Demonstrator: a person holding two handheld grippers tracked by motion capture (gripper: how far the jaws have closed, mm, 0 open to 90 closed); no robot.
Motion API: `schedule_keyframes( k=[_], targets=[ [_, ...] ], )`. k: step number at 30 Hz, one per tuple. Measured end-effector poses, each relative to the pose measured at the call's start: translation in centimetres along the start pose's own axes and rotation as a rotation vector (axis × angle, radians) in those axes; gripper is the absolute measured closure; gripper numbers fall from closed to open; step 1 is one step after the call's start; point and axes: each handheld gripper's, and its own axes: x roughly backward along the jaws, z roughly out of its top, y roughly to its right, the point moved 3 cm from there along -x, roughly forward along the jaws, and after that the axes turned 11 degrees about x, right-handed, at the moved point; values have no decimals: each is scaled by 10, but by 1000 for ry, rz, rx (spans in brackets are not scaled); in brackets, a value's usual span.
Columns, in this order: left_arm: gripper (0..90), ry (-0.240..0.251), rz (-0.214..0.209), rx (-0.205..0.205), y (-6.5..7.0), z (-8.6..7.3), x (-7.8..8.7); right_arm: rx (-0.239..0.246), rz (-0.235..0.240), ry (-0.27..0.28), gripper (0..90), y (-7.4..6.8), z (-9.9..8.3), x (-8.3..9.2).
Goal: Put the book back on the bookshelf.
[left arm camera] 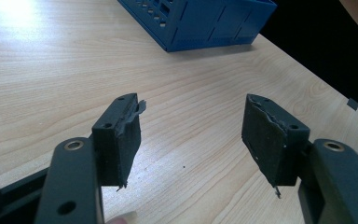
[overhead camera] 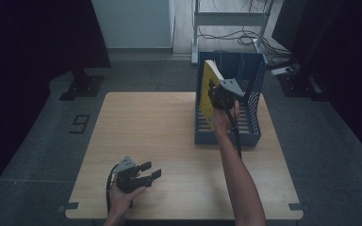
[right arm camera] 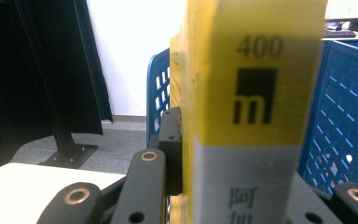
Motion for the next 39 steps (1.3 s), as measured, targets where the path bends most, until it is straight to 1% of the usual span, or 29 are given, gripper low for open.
schedule_keyframes(
  k=[6,10,13,20,23,26,29,34,39],
  targets=[
    [374,0,1,2,-1,0,0,1,1,-3,737,-2,0,-5],
    [374,-3,-3,-1,-1,-1,0,-18,-4,-1,737,-1,-1,-9],
    [374,-4,-4,-2,-1,0,0,-22,-12,6,737,0,-1,-11],
    [373,-5,1,2,-3,-1,0,-9,-16,-6,737,-2,-3,-18],
    [373,-5,2,1,-3,-1,0,9,-22,-10,737,-7,-6,-23],
    [373,-7,4,2,-4,-2,0,47,-24,-13,736,-13,-9,-26],
    [373,-8,4,2,-4,-2,0,38,-23,-22,736,-15,-13,-29],
    [373,-4,5,5,-5,-2,1,46,-24,-37,736,-16,-19,-33],
    [373,-3,7,7,-6,-1,1,37,-22,-53,736,-16,-27,-36]
  ],
)
